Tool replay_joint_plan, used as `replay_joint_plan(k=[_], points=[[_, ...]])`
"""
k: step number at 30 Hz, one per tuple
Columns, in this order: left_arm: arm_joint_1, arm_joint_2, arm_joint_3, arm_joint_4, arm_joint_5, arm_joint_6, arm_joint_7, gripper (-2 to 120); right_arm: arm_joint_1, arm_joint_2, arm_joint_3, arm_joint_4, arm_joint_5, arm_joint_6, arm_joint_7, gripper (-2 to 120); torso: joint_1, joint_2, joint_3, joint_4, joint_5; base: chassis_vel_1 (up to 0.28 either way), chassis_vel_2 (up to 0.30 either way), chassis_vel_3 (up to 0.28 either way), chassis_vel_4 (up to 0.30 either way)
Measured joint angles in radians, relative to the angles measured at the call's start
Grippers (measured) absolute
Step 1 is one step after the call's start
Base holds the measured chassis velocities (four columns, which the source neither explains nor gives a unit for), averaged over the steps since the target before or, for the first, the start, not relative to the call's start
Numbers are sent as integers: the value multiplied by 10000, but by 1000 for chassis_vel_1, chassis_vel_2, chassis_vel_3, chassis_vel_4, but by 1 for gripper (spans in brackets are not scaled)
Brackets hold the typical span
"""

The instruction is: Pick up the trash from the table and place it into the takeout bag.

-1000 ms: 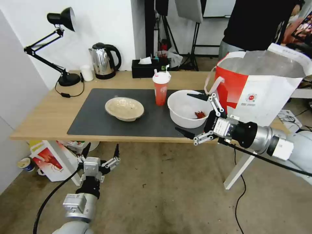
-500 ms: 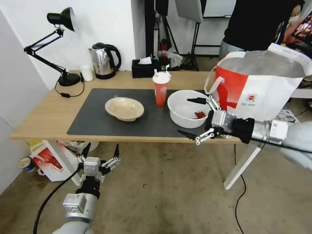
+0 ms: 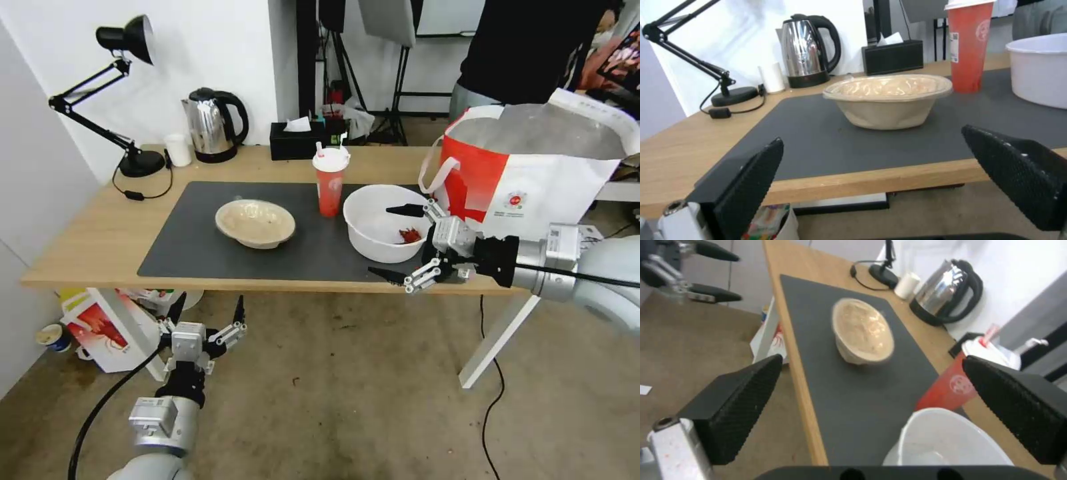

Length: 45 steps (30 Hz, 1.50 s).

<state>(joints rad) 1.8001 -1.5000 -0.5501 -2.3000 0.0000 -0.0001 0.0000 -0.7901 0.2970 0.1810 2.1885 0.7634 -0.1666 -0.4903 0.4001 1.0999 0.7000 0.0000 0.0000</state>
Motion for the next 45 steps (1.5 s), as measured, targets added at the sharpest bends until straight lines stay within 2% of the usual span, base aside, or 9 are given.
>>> replay_joint_plan(k=[2,13,20,30,33,35,37,39,45], points=[[0,1,1,0,0,0,1,100,1260,177,-1004,-345,237,-485,105,100,0,0,0,0,0,0,0,0,0],[-1,0,1,0,0,0,1,100,1955,294,-1583,-543,324,-734,148,100,-1,0,0,-3,-1,0,0,0,0],[-1,0,1,0,0,0,1,100,4397,929,-3693,-1450,106,-1307,-14,100,0,0,0,1,-1,0,0,0,0],[-1,0,2,0,0,0,1,100,4886,1068,-4132,-1628,66,-1470,-52,100,0,0,-1,-3,0,0,0,0,0],[-1,0,1,0,0,0,0,100,5215,1213,-4379,-1776,236,-1846,-7,100,0,1,-1,-5,0,0,0,0,0],[0,0,1,0,0,0,0,100,6049,1603,-5010,-2153,726,-2886,185,100,0,1,0,1,0,0,0,0,0],[0,0,1,0,0,0,1,100,6213,1679,-5130,-2225,824,-3095,223,100,0,0,0,1,-1,0,0,0,0],[0,0,1,0,0,0,0,100,6883,1998,-5626,-2530,1229,-3940,385,100,1,0,0,6,-3,0,0,0,0],[-1,0,1,0,0,0,0,100,6982,2048,-5710,-2578,1299,-4089,413,100,0,1,0,-3,0,0,0,0,0]])
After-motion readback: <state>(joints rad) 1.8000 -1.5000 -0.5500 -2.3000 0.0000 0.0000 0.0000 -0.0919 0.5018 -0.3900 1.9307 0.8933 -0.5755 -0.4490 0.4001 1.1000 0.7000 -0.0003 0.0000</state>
